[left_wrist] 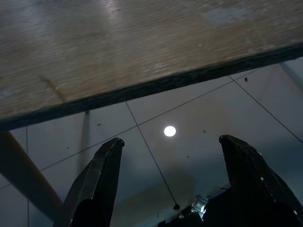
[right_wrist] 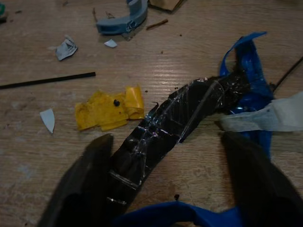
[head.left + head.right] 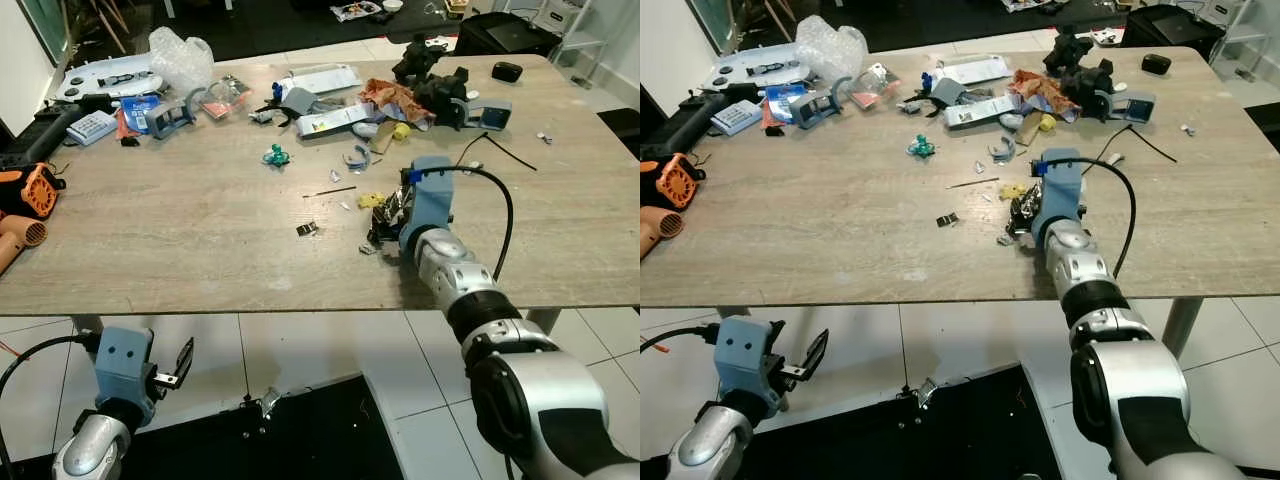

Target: Picking trash to rubbish bin

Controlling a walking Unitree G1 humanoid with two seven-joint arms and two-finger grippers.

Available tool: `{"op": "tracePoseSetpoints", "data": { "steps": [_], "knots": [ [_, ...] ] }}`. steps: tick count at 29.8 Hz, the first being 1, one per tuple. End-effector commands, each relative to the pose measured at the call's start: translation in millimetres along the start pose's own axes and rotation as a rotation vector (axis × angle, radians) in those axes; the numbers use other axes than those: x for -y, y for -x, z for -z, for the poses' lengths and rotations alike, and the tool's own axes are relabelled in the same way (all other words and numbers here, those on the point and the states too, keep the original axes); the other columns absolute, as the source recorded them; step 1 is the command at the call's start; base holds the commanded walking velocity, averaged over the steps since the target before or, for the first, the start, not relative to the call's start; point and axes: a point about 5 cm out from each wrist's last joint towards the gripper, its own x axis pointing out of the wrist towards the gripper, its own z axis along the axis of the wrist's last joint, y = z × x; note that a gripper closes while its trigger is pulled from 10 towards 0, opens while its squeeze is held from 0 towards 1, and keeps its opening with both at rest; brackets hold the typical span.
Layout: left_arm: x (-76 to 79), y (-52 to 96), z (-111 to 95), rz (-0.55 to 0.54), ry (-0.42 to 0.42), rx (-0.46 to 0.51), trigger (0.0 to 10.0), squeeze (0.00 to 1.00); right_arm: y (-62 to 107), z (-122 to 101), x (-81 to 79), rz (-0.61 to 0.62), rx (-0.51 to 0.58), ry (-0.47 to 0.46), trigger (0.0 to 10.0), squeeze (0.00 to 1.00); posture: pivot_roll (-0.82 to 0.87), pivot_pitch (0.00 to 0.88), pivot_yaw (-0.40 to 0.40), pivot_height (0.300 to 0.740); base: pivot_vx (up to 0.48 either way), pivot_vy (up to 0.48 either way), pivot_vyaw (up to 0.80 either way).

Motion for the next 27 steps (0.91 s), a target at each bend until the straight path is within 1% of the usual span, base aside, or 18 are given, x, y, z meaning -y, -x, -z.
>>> {"op": "tracePoseSetpoints", "data": {
  "steps": [1, 6, 10, 13, 16, 18, 20, 21, 22, 23, 24, 25, 26, 27],
  "knots": [
    [-0.1, 7.3, 8, -0.006, 0.006, -0.044, 10.0, 0.00, 2.8, 36, -13.3, -0.071, -0.174, -0.006, 0.0, 0.00, 0.03, 0.415, 0.083, 0.740, 0.000, 0.000, 0.00],
    [1.9, 5.8, 5, -0.006, 0.007, -0.044, 10.0, 0.00, 4.8, 47, -21.0, -0.125, -0.247, 0.027, 0.0, 0.00, 0.03, 0.404, 0.075, 0.740, 0.000, 0.000, 0.00],
    [2.4, 4.3, 2, -0.011, 0.008, -0.041, 10.0, 0.00, 7.0, 55, -23.7, -0.171, -0.297, 0.019, 0.0, 0.00, 0.02, 0.388, 0.069, 0.740, 0.000, 0.000, 0.00],
    [3.7, 1.9, 2, -0.011, 0.012, -0.038, 10.0, 0.00, 7.6, 57, -23.3, -0.182, -0.307, 0.016, 0.0, 0.00, 0.01, 0.380, 0.067, 0.740, 0.000, 0.000, 0.00],
    [5.2, -1.2, 1, -0.009, 0.017, -0.032, 10.0, 0.00, 8.0, 57, -21.7, -0.190, -0.313, -0.001, 0.0, 0.00, 0.01, 0.367, 0.064, 0.740, 0.000, 0.000, 0.00],
    [7.4, -6.3, -1, -0.004, 0.021, -0.027, 10.0, 0.00, 8.2, 55, -17.3, -0.190, -0.311, -0.051, 0.0, 0.00, 0.00, 0.354, 0.062, 0.740, 0.000, 0.000, 0.00],
    [8.0, -7.9, -1, -0.004, 0.023, -0.024, 10.0, 0.00, 7.7, 53, -15.3, -0.184, -0.293, -0.069, 0.0, 0.00, 0.00, 0.347, 0.060, 0.740, 0.000, 0.000, 0.00],
    [9.2, -10.5, -3, -0.003, 0.028, -0.017, 10.0, 0.00, 6.6, 47, -12.2, -0.178, -0.249, -0.108, 0.0, 0.00, -0.01, 0.335, 0.057, 0.740, 0.000, 0.000, 0.00],
    [11.5, -16.3, -6, 0.002, 0.040, -0.002, 10.0, 0.00, 4.7, 34, -7.4, -0.174, -0.138, -0.177, 0.0, 0.00, -0.01, 0.319, 0.054, 0.740, 0.000, 0.000, 0.00],
    [11.5, -16.3, -6, 0.002, 0.040, -0.002, 10.0, 0.00, 4.7, 34, -7.4, -0.174, -0.138, -0.177, 0.0, 0.00, -0.01, 0.319, 0.054, 0.740, 0.000, 0.000, 0.00],
    [13.3, -19.2, -8, 0.010, 0.047, 0.009, 10.0, 0.00, 4.4, 28, -6.0, -0.184, -0.080, -0.208, 0.0, 0.00, -0.01, 0.309, 0.052, 0.740, 0.000, 0.000, 0.00],
    [13.3, -19.2, -8, 0.010, 0.047, 0.009, 10.0, 0.00, 4.4, 28, -6.0, -0.184, -0.080, -0.208, 0.0, 0.00, -0.01, 0.309, 0.052, 0.740, 0.000, 0.000, 0.00],
    [16.6, -23.2, -11, 0.025, 0.057, 0.025, 10.0, 0.00, 4.8, 19, -4.8, -0.211, -0.001, -0.258, 0.0, 0.00, -0.01, 0.295, 0.050, 0.740, 0.000, 0.000, 0.00],
    [18.2, -25.0, -12, 0.031, 0.060, 0.030, 10.0, 0.00, 5.2, 16, -4.2, -0.224, 0.033, -0.280, 0.0, 0.00, -0.01, 0.295, 0.050, 0.740, 0.000, 0.000, 0.00]
  ]
}}
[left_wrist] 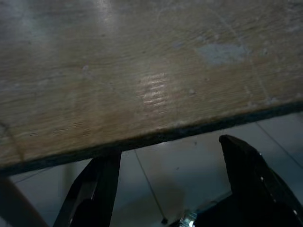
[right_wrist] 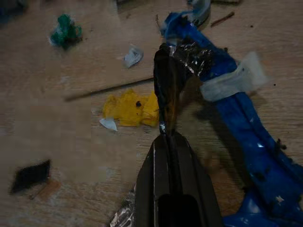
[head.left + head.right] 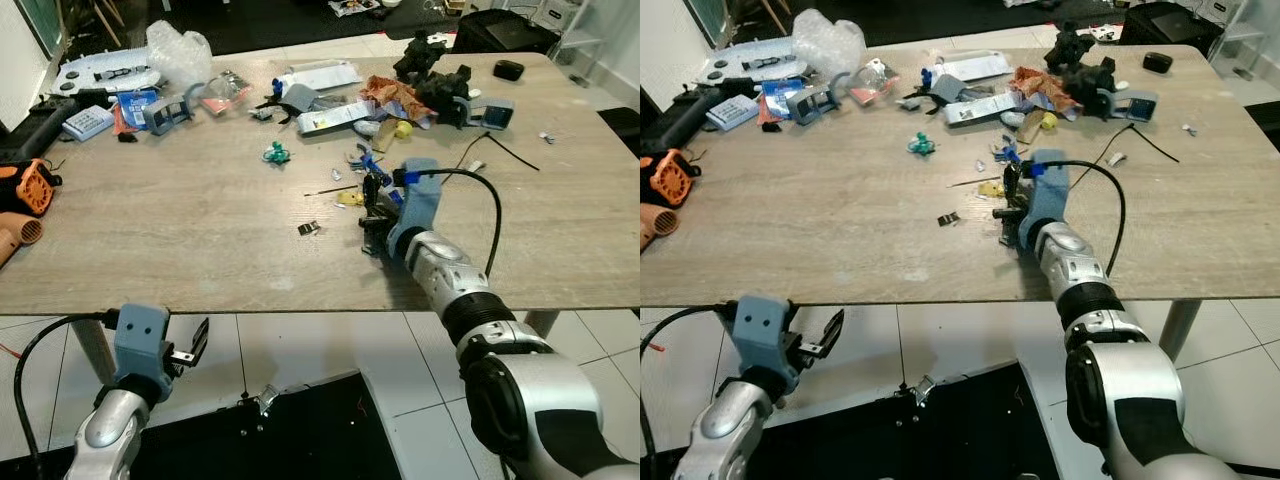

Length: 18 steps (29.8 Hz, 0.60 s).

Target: Picking trash to rubbish bin

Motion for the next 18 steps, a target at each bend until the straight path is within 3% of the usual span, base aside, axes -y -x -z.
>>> {"op": "tracePoseSetpoints", "data": {
  "steps": [1, 4, 7, 9, 15, 18],
  "knots": [
    [5.3, -2.4, 3, 0.021, 0.024, -0.001, 10.0, 0.00, 3.8, 9, 3.4, -0.033, 0.027, -0.080, 0.0, 0.00, -0.02, 0.282, 0.048, 0.740, 0.000, 0.000, 0.00],
    [10.5, -8.8, 0, 0.047, 0.043, 0.015, 10.0, 0.00, 5.8, 2, 3.0, -0.086, 0.100, -0.132, 0.0, 0.00, -0.03, 0.269, 0.047, 0.740, 0.000, 0.000, 0.00],
    [20.3, -18.9, -6, 0.096, 0.067, 0.043, 10.0, 0.00, 11.6, -5, -1.3, -0.219, 0.196, -0.224, 0.0, 0.00, -0.04, 0.245, 0.044, 0.740, 0.000, 0.000, 0.00],
    [21.3, -20.0, -6, 0.102, 0.068, 0.047, 10.0, 0.00, 12.4, -6, -1.9, -0.233, 0.208, -0.232, 0.0, 0.00, -0.04, 0.245, 0.044, 0.740, 0.000, 0.000, 0.00],
    [34.1, -32.8, -18, 0.152, 0.099, 0.097, 10.0, 0.00, 35.0, -8, -31.3, -0.586, 0.314, -0.249, 0.0, 0.00, -0.05, 0.208, 0.034, 0.740, 0.000, 0.000, 0.00],
    [37.4, -35.4, -20, 0.164, 0.115, 0.109, 10.0, 0.00, 44.0, -5, -39.4, -0.674, 0.324, -0.260, 0.0, 0.00, -0.05, 0.201, 0.031, 0.740, 0.000, 0.000, 0.00]
  ]
}}
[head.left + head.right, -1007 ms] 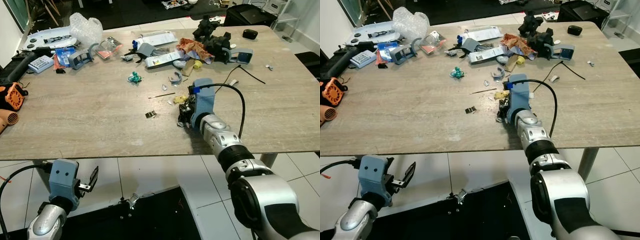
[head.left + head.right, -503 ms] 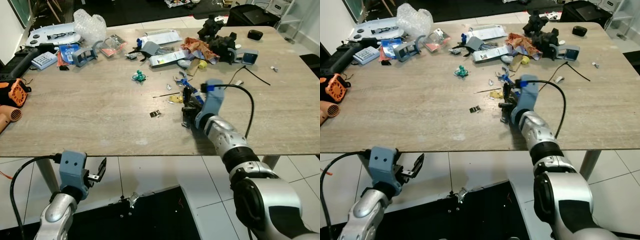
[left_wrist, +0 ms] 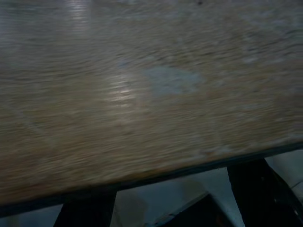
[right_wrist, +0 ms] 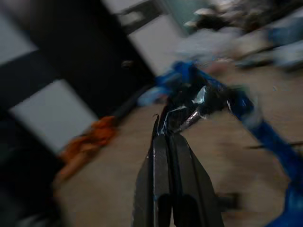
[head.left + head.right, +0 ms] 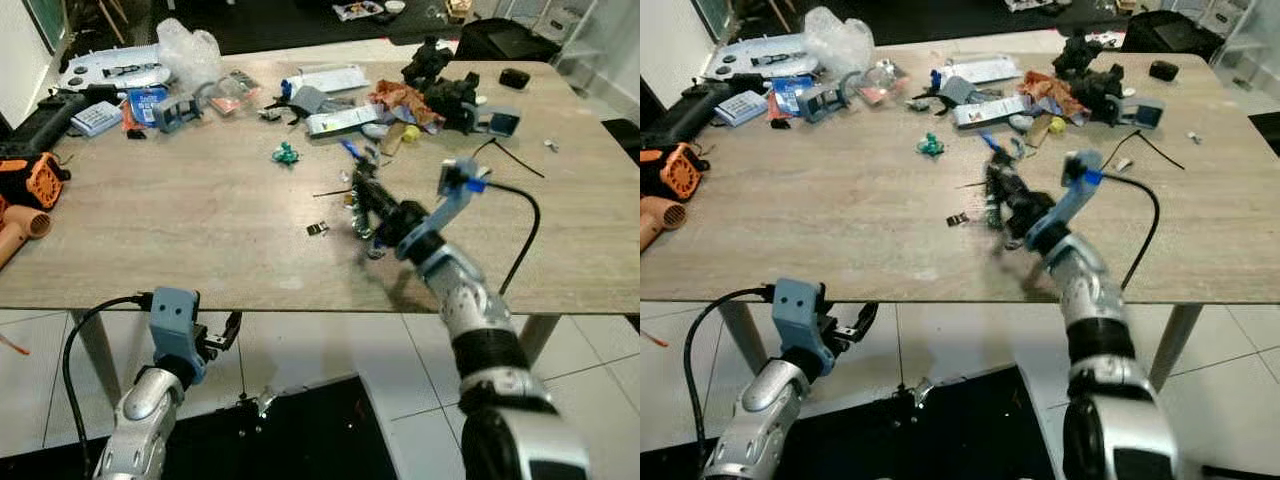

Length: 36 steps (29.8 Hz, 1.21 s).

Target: Picking trash to rubbish bin

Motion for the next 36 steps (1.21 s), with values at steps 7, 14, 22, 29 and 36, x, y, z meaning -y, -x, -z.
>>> {"op": "tracePoseSetpoints", "data": {
  "steps": [7, 14, 22, 29, 36],
  "knots": [
    [22.2, -11.9, -19, 0.130, 0.024, 0.119, 10.0, 0.00, 10.8, 9, -33.0, -0.243, 0.002, -0.093, 0.0, 0.00, -0.06, 0.192, 0.025, 0.740, 0.000, 0.000, 0.00],
    [30.9, -14.1, -21, 0.176, 0.105, 0.128, 10.0, 0.00, 14.4, 15, -42.4, -0.272, -0.012, -0.118, 10.0, 0.00, -0.06, 0.188, 0.012, 0.740, 0.000, 0.000, 0.00],
    [27.1, -13.2, -13, 0.155, 0.126, 0.085, 10.0, 0.00, 19.4, 25, -57.3, -0.330, -0.033, -0.176, 10.0, 0.00, -0.06, 0.188, 0.008, 0.740, 0.000, 0.000, 0.00],
    [30.5, -13.3, -13, 0.188, 0.134, 0.077, 10.0, 0.00, 21.4, 22, -63.4, -0.371, -0.025, -0.196, 10.0, 0.00, -0.06, 0.185, 0.008, 0.740, 0.000, 0.000, 0.00],
    [34.1, -13.7, -8, 0.204, 0.138, 0.046, 10.0, 0.00, 23.8, 19, -62.8, -0.347, -0.028, -0.181, 10.0, 0.00, -0.07, 0.186, 0.011, 0.740, -0.036, 0.000, 0.00]
  ]
}}
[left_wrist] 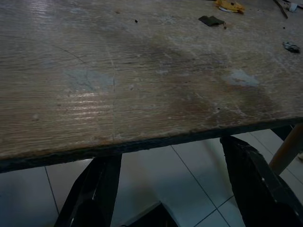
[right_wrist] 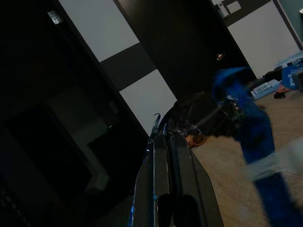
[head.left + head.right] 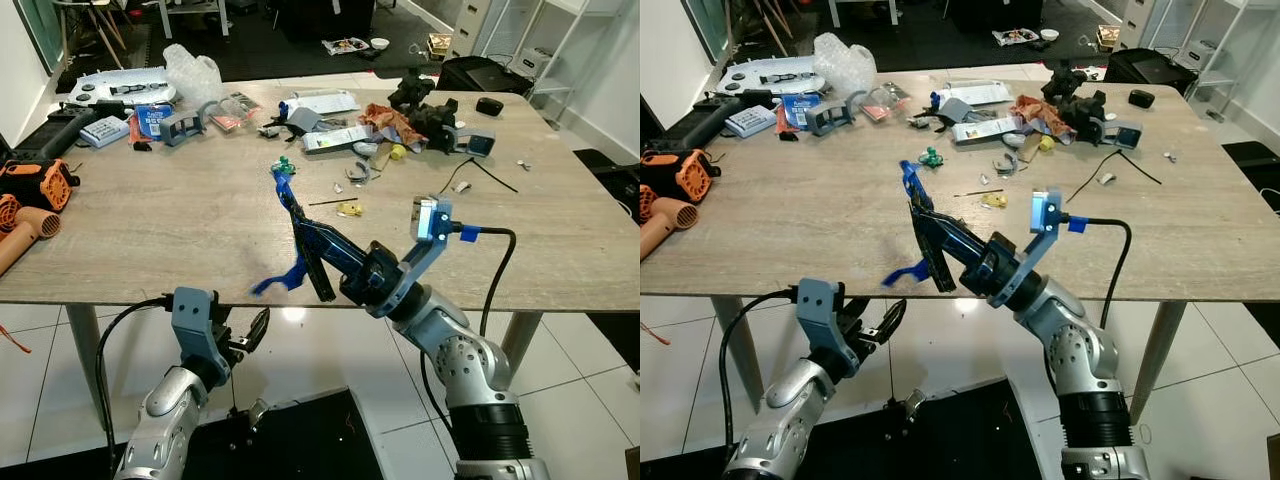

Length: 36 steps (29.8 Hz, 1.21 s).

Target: Picking trash to rubbish bin

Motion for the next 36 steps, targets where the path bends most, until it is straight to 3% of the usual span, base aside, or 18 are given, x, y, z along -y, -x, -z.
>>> {"op": "tracePoseSetpoints", "data": {
  "steps": [1, 23, 28, 36],
  "knots": [
    [9.5, -8.0, -14, 0.053, -0.015, 0.057, 10.0, 0.00, 2.0, -1, -3.2, 0.000, 0.002, 0.007, 10.0, 0.00, -0.07, 0.186, 0.011, 0.740, -0.251, 0.000, 0.00],
    [3.6, -2.1, -7, 0.028, -0.019, 0.026, 10.0, 0.00, 7.0, -4, 17.0, 0.232, -0.002, 0.062, 10.0, 0.00, -0.07, 0.188, 0.012, 0.740, -0.301, 0.000, 0.00],
    [0.5, -2.2, -7, -0.001, -0.021, 0.031, 10.0, 0.00, 8.1, -1, 20.1, 0.273, -0.019, 0.072, 10.0, 0.00, -0.07, 0.189, 0.012, 0.740, 0.000, 0.000, 0.00],
    [1.6, -3.1, -6, -0.005, -0.029, 0.025, 10.0, 0.00, 14.2, -5, 38.5, 0.433, -0.022, 0.119, 10.0, 0.00, -0.08, 0.188, 0.010, 0.740, 0.000, 0.000, -0.80]
  ]
}}
